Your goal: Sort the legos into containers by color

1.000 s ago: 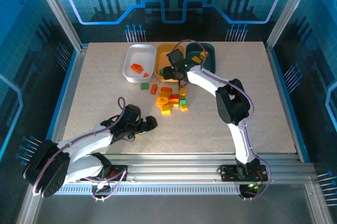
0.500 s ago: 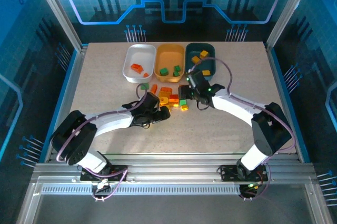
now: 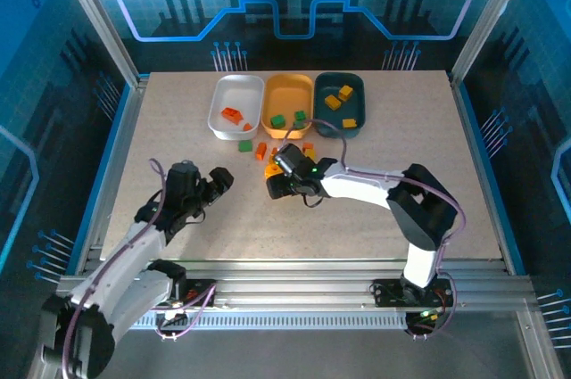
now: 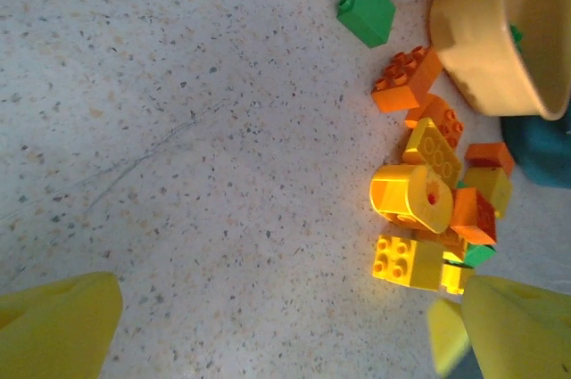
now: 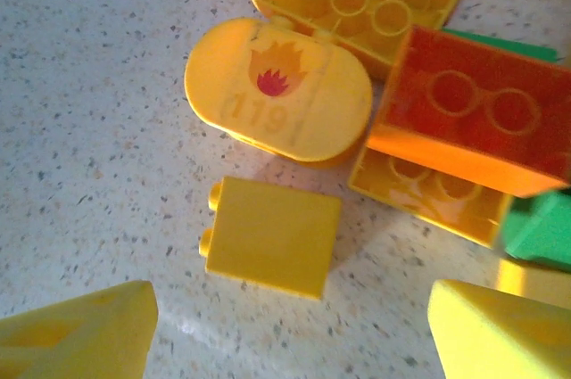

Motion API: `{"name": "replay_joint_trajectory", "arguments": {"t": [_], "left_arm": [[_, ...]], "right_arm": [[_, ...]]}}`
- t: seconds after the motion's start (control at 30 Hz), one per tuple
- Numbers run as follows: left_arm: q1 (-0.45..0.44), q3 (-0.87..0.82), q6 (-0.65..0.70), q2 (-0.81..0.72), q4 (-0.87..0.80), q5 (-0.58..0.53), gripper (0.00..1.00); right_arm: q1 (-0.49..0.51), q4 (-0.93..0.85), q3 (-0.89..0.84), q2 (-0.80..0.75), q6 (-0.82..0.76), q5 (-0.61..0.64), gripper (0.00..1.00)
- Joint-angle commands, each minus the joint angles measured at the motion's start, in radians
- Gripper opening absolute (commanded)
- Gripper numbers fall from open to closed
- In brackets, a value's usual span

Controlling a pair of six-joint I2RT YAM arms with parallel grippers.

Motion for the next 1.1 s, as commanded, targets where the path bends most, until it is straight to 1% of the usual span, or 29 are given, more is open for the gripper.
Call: {"name": "replay_joint_trajectory", "arguments": {"t": [0.0, 0.1, 0.23, 0.4, 0.47, 0.57, 0.73, 0.8, 0.9, 1.0, 1.07], "left_arm": [[0.007, -0.029, -0.023, -0.083, -0.068, 0.028, 0.99], [0.007, -0.045, -0.023, -0.124, -0.075, 0.022, 0.99], [0.008, -0.073, -0.035, -0.116, -0.04, 0.037, 0.99], [0.009, -0.074, -0.026, -0.068, -0.018, 0.045, 0.99], [0.009, -0.073, -0.023, -0.059, -0.012, 0.043, 0.99], [0.009, -0.074, -0.018, -0.055, 0.005, 0.042, 0.99], [0.009, -0.101, -0.036, -0.019, 0.088, 0.063, 0.99], [0.008, -0.117, -0.051, 0.021, 0.15, 0.103, 0.99], [-0.005, -0.135, -0.084, 0.118, 0.267, 0.178, 0.99], [-0.075, -0.107, -0.084, 0.236, 0.326, 0.203, 0.99], [-0.151, -0.057, -0.067, 0.325, 0.342, 0.201, 0.99]], "right_arm": [[0.005, -0.065, 0.059, 0.062, 0.027, -0.01, 0.8], [0.008, -0.088, 0.094, 0.105, 0.048, -0.018, 0.76], [0.015, -0.084, 0.109, 0.134, 0.05, -0.016, 0.67], [0.029, -0.092, 0.117, 0.138, 0.046, 0.018, 0.44], [0.038, -0.105, 0.105, 0.104, 0.05, 0.034, 0.39], [0.063, -0.096, 0.05, 0.007, 0.042, 0.083, 0.35], [0.045, -0.104, 0.01, -0.142, 0.014, 0.134, 0.32], [0.001, -0.113, 0.025, -0.176, -0.02, 0.165, 0.32], [-0.135, -0.115, 0.084, -0.168, -0.067, 0.181, 0.32], [-0.32, -0.124, 0.193, -0.073, -0.085, 0.124, 0.32], [-0.414, -0.139, 0.279, 0.029, -0.088, 0.083, 0.32]]}}
